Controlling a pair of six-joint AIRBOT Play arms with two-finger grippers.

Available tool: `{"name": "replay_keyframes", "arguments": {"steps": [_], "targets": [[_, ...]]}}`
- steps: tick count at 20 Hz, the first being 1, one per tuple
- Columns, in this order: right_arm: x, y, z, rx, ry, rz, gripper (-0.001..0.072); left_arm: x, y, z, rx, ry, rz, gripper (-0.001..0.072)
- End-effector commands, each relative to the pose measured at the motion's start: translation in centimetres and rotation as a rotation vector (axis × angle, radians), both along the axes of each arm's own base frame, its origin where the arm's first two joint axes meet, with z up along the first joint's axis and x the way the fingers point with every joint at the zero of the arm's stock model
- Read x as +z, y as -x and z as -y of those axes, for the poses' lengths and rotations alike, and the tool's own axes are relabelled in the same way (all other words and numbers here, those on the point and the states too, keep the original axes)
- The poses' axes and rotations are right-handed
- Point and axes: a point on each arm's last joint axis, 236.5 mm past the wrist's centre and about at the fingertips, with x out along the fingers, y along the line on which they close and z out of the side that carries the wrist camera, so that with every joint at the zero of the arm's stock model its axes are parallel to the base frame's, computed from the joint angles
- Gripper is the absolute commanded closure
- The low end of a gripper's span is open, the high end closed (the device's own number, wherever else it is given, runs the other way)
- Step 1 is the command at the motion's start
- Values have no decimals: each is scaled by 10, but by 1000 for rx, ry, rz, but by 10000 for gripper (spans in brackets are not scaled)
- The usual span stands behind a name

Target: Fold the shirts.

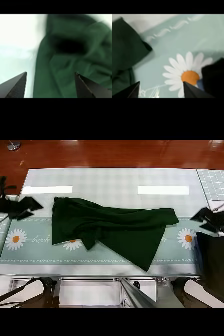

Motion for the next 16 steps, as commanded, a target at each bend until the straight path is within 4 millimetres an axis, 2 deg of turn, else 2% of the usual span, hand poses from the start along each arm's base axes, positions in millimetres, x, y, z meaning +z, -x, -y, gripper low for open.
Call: {"name": "replay_keyframes", "arguments": {"steps": [1,4,6,8,11,15,16], "targets": [[-23,24,-21,-54,-134,20,92,-16,39,33,45,276,-5,5],[-32,17,-64,-37,-261,72,92,-38,46,83,83,449,15,6],[-34,15,-76,1,-258,70,92,-60,58,104,58,425,-42,6],[-34,14,-85,34,-256,68,92,-71,65,120,12,413,-84,6],[-35,12,-94,68,-249,72,92,-74,61,145,-22,431,-89,6],[-35,4,-94,46,-232,88,92,-77,42,176,-7,449,-61,9],[-36,2,-91,35,-225,94,92,-77,37,183,-11,447,-50,138]]}}
